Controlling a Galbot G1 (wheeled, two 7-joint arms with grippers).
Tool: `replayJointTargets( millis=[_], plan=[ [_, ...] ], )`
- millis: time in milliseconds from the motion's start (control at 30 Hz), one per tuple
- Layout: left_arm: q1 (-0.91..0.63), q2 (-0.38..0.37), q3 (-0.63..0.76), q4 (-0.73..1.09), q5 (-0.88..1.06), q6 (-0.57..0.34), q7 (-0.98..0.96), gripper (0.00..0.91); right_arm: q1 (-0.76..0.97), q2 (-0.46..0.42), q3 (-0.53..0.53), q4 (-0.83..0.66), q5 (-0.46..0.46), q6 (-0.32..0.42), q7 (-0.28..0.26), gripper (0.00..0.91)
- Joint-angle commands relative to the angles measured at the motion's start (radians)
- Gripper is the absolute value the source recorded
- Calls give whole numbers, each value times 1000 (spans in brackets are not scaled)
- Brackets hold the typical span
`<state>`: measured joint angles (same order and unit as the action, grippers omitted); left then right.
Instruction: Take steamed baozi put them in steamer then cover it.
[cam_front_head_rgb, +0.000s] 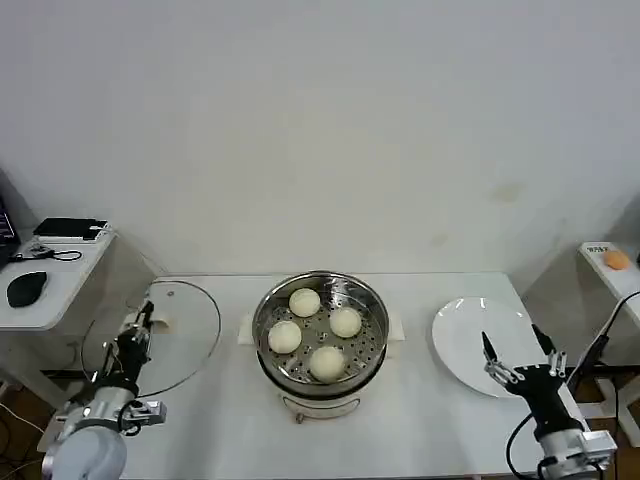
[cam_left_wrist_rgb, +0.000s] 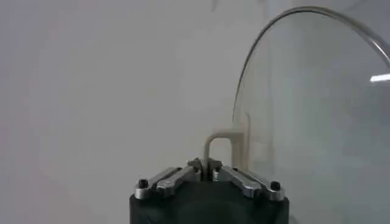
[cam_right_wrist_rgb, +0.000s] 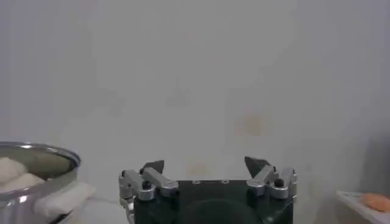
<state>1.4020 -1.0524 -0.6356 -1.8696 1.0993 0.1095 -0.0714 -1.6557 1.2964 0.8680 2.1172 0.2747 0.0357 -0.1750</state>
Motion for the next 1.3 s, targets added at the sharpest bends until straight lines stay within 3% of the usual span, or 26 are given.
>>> replayJointTargets(
  millis=[33,300,467,767,1300],
  plan=[
    [24,63,13,-250,-71,144,99,0,20,3,-29,-1,-46,-26,-4,907],
    [-126,95,210,-224,-99,238,150,0,17,32,-76,8,-108,-26,-9,907],
    [-222,45,354,-208,-83,299,181,0,19,50,-108,20,-144,-42,-8,907],
    [-205,-110,412,-225,97,331,263,0,39,69,-170,10,-222,-70,-11,907],
    [-235,-420,543,-144,428,273,301,0,57,52,-193,0,-223,-85,-18,907]
  ],
)
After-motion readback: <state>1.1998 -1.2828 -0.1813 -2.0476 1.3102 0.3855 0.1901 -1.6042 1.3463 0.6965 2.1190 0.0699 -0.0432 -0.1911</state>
